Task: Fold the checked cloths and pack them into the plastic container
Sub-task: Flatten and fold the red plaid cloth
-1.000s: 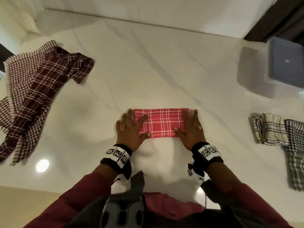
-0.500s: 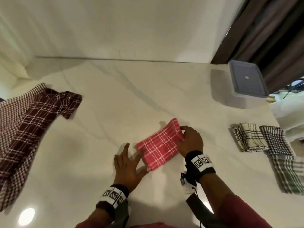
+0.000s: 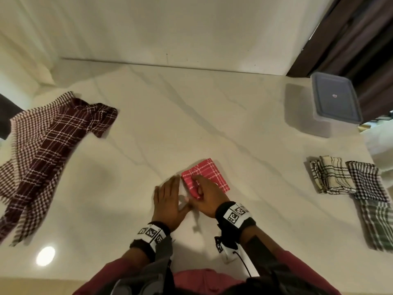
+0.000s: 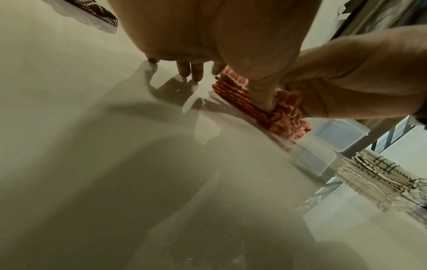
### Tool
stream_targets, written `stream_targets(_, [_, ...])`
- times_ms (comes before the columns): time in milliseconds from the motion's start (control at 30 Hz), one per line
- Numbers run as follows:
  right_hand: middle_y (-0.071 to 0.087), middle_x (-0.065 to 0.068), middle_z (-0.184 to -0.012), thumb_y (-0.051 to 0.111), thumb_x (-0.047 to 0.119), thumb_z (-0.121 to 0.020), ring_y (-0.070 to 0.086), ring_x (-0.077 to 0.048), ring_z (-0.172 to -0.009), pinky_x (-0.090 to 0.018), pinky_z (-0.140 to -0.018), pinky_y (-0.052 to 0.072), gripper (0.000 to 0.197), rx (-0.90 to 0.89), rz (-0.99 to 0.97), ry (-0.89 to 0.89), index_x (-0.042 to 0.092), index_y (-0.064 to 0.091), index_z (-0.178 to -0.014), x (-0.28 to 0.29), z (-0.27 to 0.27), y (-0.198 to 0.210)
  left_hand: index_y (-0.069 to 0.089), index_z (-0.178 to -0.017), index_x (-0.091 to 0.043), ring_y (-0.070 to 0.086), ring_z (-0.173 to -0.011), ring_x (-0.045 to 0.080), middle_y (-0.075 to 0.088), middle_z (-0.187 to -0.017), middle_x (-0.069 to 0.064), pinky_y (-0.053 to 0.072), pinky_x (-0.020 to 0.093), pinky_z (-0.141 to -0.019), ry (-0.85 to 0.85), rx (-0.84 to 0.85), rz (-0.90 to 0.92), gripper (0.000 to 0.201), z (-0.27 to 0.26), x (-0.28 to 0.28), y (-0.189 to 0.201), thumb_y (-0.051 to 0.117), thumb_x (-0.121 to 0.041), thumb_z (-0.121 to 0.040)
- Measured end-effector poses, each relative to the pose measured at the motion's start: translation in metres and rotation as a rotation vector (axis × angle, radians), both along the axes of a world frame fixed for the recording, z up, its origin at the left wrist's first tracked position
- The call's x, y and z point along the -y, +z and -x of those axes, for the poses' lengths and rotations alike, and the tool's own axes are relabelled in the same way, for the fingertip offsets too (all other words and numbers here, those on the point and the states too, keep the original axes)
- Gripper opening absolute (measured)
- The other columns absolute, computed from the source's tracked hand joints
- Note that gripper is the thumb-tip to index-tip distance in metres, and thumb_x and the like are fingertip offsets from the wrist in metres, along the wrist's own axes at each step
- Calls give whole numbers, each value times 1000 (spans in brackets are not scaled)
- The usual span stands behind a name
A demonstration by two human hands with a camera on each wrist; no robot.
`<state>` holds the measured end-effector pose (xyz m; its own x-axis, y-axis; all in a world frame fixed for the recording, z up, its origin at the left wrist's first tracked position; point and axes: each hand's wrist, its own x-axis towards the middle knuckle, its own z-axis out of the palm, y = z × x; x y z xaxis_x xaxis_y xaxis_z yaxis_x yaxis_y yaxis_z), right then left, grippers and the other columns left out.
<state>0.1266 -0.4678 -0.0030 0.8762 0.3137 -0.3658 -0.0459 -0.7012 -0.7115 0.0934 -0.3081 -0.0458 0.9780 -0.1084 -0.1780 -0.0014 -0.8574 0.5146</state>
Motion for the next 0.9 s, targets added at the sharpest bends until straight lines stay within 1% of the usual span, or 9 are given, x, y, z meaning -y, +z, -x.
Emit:
stream_targets(67, [57, 2, -118, 58, 39, -89, 58, -17, -98, -40, -91, 51, 41, 82, 7, -23, 22, 54, -126, 6, -6, 1, 31, -146, -15, 27, -140, 28, 31, -152, 9, 11, 47, -115, 17, 14, 6, 104, -1, -2, 1, 14, -87, -73])
stream_targets(100, [54, 0, -124, 57, 33, -90, 56, -18, -103, -40, -94, 49, 39, 165, 60, -42, 21, 55, -127, 9, -8, -1, 35, -144, -16, 29, -139, 29, 33, -151, 9, 13, 48, -115, 8, 13, 7, 101, -2, -3, 1, 16, -86, -74])
stream_targets(200, [38, -8, -141, 57, 29, -89, 41, -27, -123, -42, -103, 40, 58, 229, 232, 49, 25, 38, -143, 15, -9, -7, 38, -142, -18, 29, -139, 30, 32, -152, 9, 15, 49, -114, -26, 2, -20, 90, 0, -4, 0, 31, -77, -74])
stream_targets(267, [32, -9, -145, 56, 33, -90, 33, -31, -129, -45, -106, 36, 64, 209, 307, 123, 27, 29, -148, 15, -4, -11, 33, -145, -19, 21, -143, 31, 23, -156, 9, 10, 48, -116, -33, -33, -49, 86, 3, -2, 3, 38, -68, -75])
stream_targets(367, [31, -10, -147, 53, 35, -91, 31, -32, -131, -45, -109, 33, 62, 204, 314, 109, 26, 29, -148, 22, 7, -11, 25, -148, -23, 1, -146, 34, 5, -160, 11, 3, 48, -117, -29, -142, -103, 77, 10, 14, 13, 54, -54, -84])
stream_targets(467, [31, -9, -147, 53, 37, -91, 31, -31, -131, -43, -108, 31, 62, 200, 316, 40, 27, 29, -148, 44, 27, -11, 32, -145, -27, -6, -145, 35, 0, -159, 12, -1, 49, -116, -100, -110, -133, 69, 16, 40, 21, 60, -47, -85])
stream_targets(667, [39, -9, -142, 46, 45, -86, 40, -34, -122, -47, -101, 39, 63, 142, 320, -142, 28, 34, -146, 133, 97, -12, 41, -140, -33, -9, -145, 33, -3, -159, 11, 2, 47, -116, -395, -160, -70, 61, 32, 103, 24, 62, -47, -85])
stream_targets(800, [39, -8, -142, 63, 32, -88, 41, -34, -121, -50, -101, 41, 59, 78, 340, -359, 29, 41, -143, 195, 150, -8, 28, -146, -35, -5, -146, 30, -1, -160, 7, 5, 45, -116, -668, -209, -86, 68, 32, 153, 29, 60, -46, -87])
stream_targets(900, [36, -7, -143, 65, 32, -87, 40, -30, -122, -49, -102, 41, 62, 14, 378, -515, 31, 39, -143, 241, 192, -4, 21, -149, -32, 0, -146, 28, 2, -160, 5, 5, 42, -117, -834, -189, -145, 72, 24, 203, 32, 58, -45, -88])
